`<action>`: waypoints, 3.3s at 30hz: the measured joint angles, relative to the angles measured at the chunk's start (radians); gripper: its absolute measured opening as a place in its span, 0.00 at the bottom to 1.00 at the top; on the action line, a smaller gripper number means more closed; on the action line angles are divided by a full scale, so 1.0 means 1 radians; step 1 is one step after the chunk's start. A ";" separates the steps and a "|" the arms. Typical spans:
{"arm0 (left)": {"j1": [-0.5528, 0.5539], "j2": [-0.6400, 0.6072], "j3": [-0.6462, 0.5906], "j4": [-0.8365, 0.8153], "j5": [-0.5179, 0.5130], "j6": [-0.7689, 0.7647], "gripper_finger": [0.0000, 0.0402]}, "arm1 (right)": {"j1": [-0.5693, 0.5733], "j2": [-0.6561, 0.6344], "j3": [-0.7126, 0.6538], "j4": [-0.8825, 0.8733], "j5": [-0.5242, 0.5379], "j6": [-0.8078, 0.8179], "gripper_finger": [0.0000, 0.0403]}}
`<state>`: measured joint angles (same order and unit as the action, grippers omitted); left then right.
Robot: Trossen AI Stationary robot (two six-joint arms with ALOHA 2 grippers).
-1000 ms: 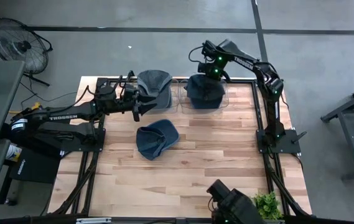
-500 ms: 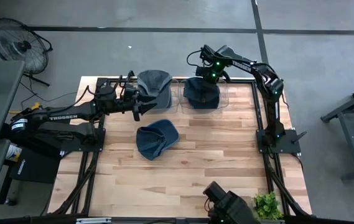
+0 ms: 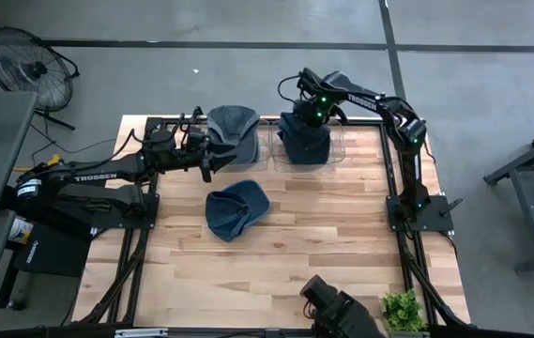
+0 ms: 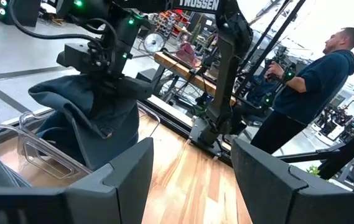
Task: Pick & Place hat
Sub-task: Put the dark blue cap into the right transparent bin
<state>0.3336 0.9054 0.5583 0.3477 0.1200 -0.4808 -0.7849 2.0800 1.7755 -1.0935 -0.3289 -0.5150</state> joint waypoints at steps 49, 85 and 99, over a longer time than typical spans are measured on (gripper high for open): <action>0.000 0.000 0.000 -0.015 -0.008 -0.001 0.53 | 0.144 -0.009 -0.120 0.088 0.376 -0.049 0.58; 0.000 0.000 0.001 -0.081 -0.027 -0.008 0.53 | 0.254 -0.399 -0.119 0.129 0.056 0.245 0.62; 0.000 0.000 0.001 -0.081 -0.028 -0.032 0.53 | 0.403 -0.438 -0.119 0.149 0.034 0.279 0.62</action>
<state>0.3332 0.9057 0.5591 0.2665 0.0917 -0.5125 -0.3814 1.6424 1.6566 -0.9444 -0.2952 -0.2363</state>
